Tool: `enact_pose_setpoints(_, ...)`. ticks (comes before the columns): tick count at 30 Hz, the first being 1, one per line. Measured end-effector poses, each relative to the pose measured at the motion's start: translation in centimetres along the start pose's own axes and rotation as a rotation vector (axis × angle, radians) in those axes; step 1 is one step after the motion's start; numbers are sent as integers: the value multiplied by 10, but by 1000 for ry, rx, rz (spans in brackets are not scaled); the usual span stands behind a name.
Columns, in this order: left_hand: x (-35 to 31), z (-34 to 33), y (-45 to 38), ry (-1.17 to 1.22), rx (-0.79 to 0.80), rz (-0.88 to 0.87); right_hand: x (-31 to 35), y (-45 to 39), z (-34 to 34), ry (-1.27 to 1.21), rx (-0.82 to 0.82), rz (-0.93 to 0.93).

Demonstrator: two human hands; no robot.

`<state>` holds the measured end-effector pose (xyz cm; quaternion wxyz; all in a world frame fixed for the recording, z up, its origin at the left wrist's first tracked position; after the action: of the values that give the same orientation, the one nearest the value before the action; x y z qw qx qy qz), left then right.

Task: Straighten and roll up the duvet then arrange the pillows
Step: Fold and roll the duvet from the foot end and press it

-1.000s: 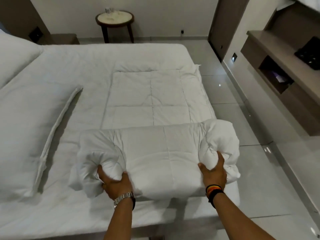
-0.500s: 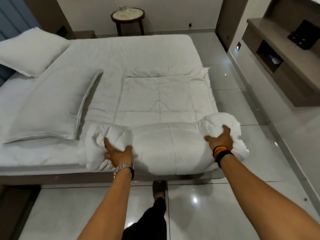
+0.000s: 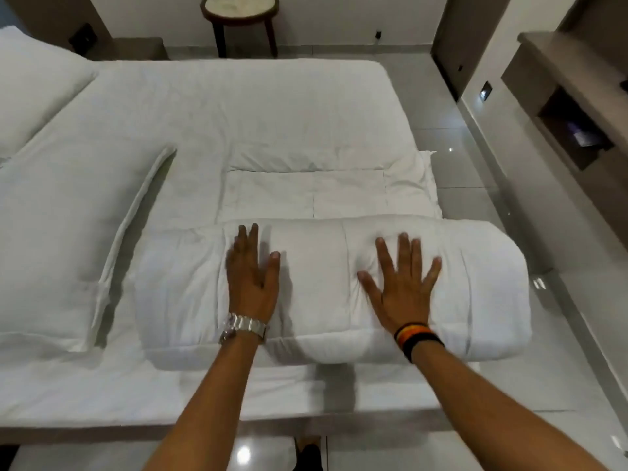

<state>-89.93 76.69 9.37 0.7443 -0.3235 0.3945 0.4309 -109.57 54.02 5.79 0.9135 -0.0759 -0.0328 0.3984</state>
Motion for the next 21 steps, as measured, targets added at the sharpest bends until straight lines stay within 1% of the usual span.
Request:
enact_pose_setpoints(1,-1,-9,-7,-149,-39,-91,3,-38,-8,14,50,13)
enact_pose_setpoints(3,8,-35,-11,-344,-42,-164,6,-101,-22,27,149,-12)
enact_pose_setpoints(4,20,-47,-17,-418,-13,-147,8,-123,-27,32,170,-36)
enact_pose_setpoints(5,33,-57,-25,-476,23,-109,7,-137,-28,29,157,-60)
enact_pose_setpoints(7,59,-77,-62,-556,80,-52,-1,-146,-33,12,88,-85)
enact_pose_setpoints(9,73,-95,-103,-612,110,-58,-13,-132,-46,48,60,-94)
enact_pose_setpoints(12,89,-133,-145,-688,161,-118,-32,-130,-94,113,180,-108)
enact_pose_setpoints(15,118,-167,-155,-732,177,-153,-32,-141,-146,156,208,-113)
enact_pose_setpoints(17,137,-183,-161,-733,189,-167,-27,-147,-176,165,190,-103)
enact_pose_setpoints(19,148,-190,-166,-749,214,-152,-23,-152,-192,165,182,-85)
enact_pose_setpoints(21,147,-189,-168,-774,257,-102,-23,-156,-191,159,207,-89)
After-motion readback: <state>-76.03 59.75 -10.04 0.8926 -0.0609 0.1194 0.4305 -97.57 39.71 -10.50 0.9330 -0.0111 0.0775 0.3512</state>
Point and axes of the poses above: each hand's wrist, its own y-axis away from the middle knuckle, its own z-axis out of the back of the hand, x = y × z, the point moved 7 cm from there along -y, towards the middle knuckle, and after that the axes turned 9 degrees about y, right-handed, at the moved point
